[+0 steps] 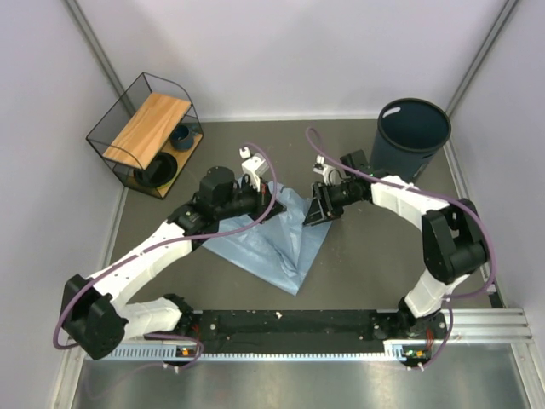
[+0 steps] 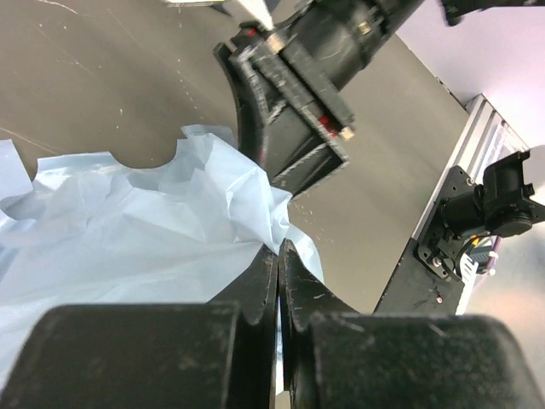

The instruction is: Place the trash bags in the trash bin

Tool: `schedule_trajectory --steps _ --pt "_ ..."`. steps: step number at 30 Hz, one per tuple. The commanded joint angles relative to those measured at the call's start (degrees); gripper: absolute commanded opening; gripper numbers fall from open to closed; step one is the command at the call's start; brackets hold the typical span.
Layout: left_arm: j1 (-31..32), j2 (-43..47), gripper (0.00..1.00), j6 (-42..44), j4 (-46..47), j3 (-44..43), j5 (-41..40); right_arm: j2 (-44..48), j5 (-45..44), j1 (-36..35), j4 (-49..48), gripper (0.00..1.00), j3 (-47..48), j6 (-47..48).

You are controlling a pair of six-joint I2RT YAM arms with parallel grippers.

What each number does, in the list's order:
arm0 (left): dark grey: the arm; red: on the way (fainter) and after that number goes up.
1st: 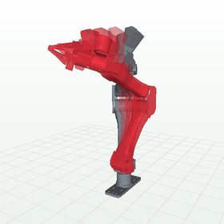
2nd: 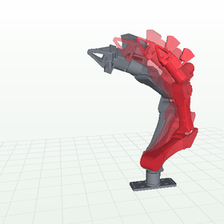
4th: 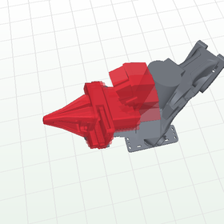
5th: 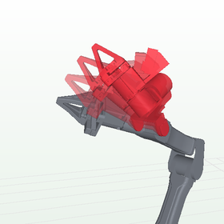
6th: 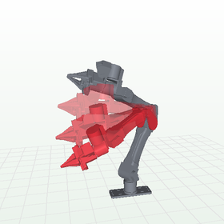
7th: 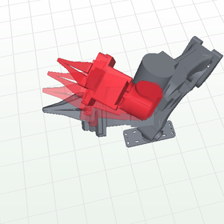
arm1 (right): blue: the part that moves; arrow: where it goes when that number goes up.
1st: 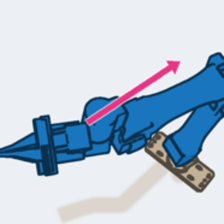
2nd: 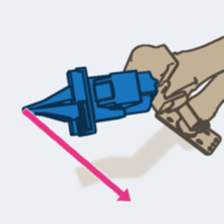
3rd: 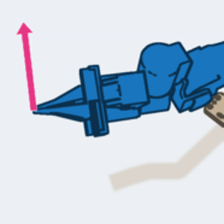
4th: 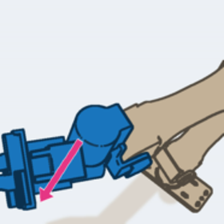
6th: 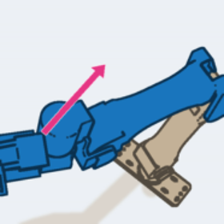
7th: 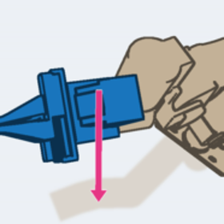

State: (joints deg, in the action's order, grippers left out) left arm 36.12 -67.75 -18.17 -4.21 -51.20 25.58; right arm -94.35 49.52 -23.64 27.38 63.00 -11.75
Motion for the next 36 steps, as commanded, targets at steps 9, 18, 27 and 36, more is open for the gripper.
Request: schedule_trajectory --steps 9,18,27,36 --pt "-0.7 3.1 0.0 3.0 -2.7 0.5 3.1 -8.6 -16.0 -0.4 -6.2 0.61 2.7 1.5" --pt "-1.9 8.2 0.0 7.2 -7.7 -2.0 6.0 -14.2 -23.0 -0.4 -5.8 0.56 3.1 3.1" --pt "-4.8 14.4 0.0 15.4 -17.5 -14.4 4.7 -15.4 -25.4 -0.5 -4.2 0.54 3.0 5.8" --pt "-5.2 18.3 0.0 19.8 -20.8 -22.8 -4.0 -14.8 -25.1 -0.5 -3.5 0.54 2.6 6.6"
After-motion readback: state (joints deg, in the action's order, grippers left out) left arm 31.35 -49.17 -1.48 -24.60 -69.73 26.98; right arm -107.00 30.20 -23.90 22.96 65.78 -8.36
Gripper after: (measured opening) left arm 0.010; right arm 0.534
